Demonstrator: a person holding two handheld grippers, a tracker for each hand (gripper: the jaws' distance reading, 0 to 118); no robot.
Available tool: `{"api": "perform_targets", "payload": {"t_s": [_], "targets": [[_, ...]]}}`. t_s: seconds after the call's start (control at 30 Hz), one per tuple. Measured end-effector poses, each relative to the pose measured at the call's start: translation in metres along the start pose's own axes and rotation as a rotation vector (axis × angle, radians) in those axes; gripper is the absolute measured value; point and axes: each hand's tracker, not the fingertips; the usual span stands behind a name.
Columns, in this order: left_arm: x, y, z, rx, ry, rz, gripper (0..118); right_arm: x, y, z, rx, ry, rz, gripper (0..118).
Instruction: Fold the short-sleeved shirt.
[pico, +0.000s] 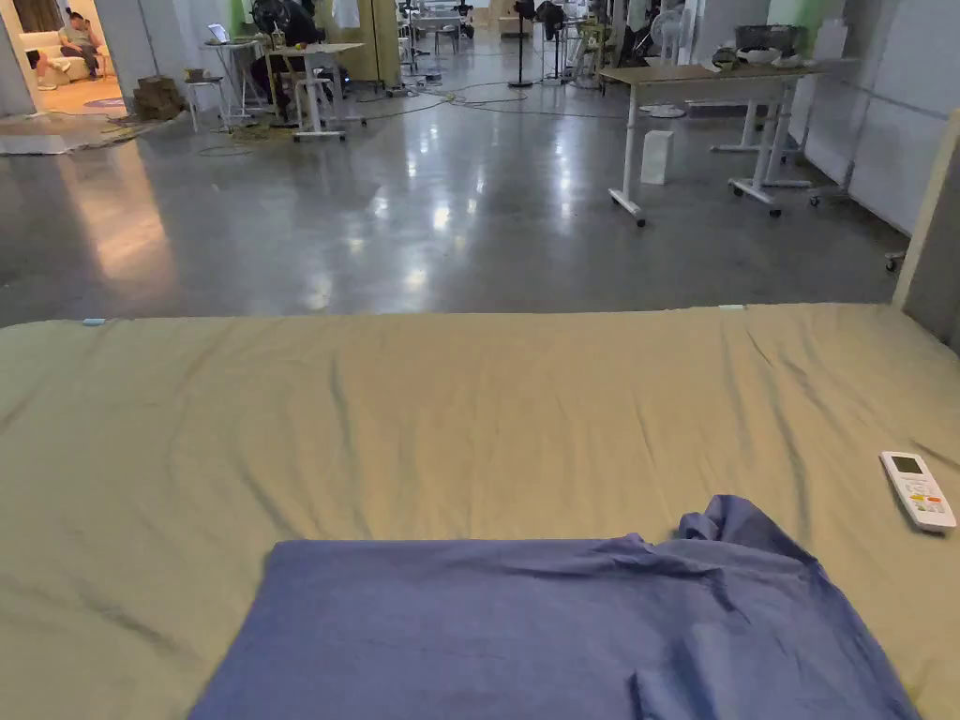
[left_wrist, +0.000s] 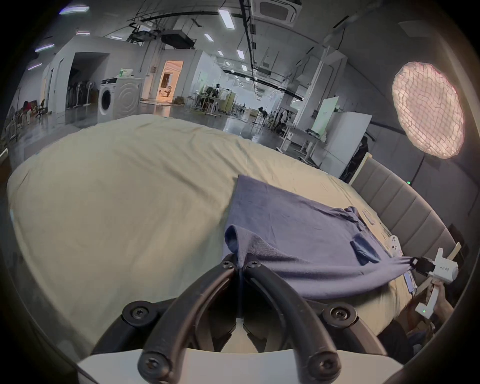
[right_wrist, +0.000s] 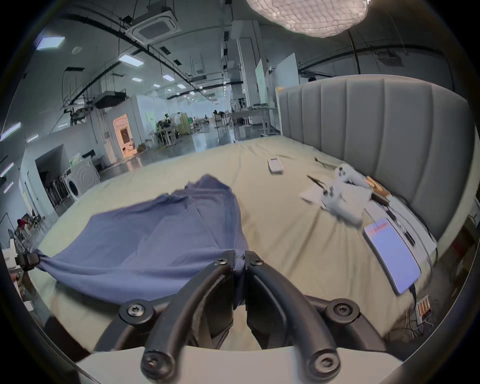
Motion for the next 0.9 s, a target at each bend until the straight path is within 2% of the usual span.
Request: {"api": "perform_targets", "payload": {"t_s": [0.07,0.2,0.33,0.47,0.5,0.53,0.57,0.6,0.63,0.67,0.7,0.77,0.83,0.9], "targets": [[-0.007,-0.014,0.007,-0.049,0.011,0.045,3,0.001,-0.021,0.013,-0.044,-0.003,0.013,7],[-0.012,-0.04,0.013,-0.065,0.024,0.035,3,0.003,-0.059,0.023,-0.105,-0.009,0.039,7],[-0.011,-0.049,0.013,-0.087,0.027,0.005,3,0.006,-0.072,0.021,-0.136,-0.004,0.0,7],[-0.03,-0.062,0.006,-0.068,0.017,-0.028,5,0.007,-0.076,0.014,-0.14,0.006,0.008,8],[-0.033,-0.063,0.005,-0.08,0.024,-0.013,17,0.009,-0.078,0.014,-0.145,0.01,0.015,15],[-0.037,-0.063,0.005,-0.09,0.049,-0.005,47,0.011,-0.078,0.013,-0.165,0.013,0.025,46],[-0.042,-0.062,0.005,-0.103,0.056,0.009,76,0.017,-0.078,0.013,-0.196,0.017,0.025,71],[-0.046,-0.059,0.01,-0.127,0.047,0.037,98,0.02,-0.075,0.019,-0.207,0.028,0.01,82],[-0.048,-0.055,0.02,-0.112,0.034,0.048,100,0.021,-0.071,0.028,-0.19,0.027,0.002,78],[-0.038,-0.05,0.034,-0.069,0.005,0.064,97,0.021,-0.064,0.038,-0.171,0.03,-0.007,75],[-0.032,-0.043,0.05,-0.021,-0.021,0.057,97,0.019,-0.056,0.049,-0.147,0.029,-0.013,75],[-0.012,-0.026,0.081,0.087,-0.029,0.012,97,0.012,-0.033,0.077,-0.062,0.067,-0.088,77],[0.026,-0.012,0.12,0.196,-0.031,-0.078,97,-0.002,-0.009,0.107,0.038,0.157,-0.16,90],[0.057,-0.001,0.153,0.294,0.009,-0.149,97,-0.02,0.009,0.138,0.134,0.198,-0.149,100]]}}
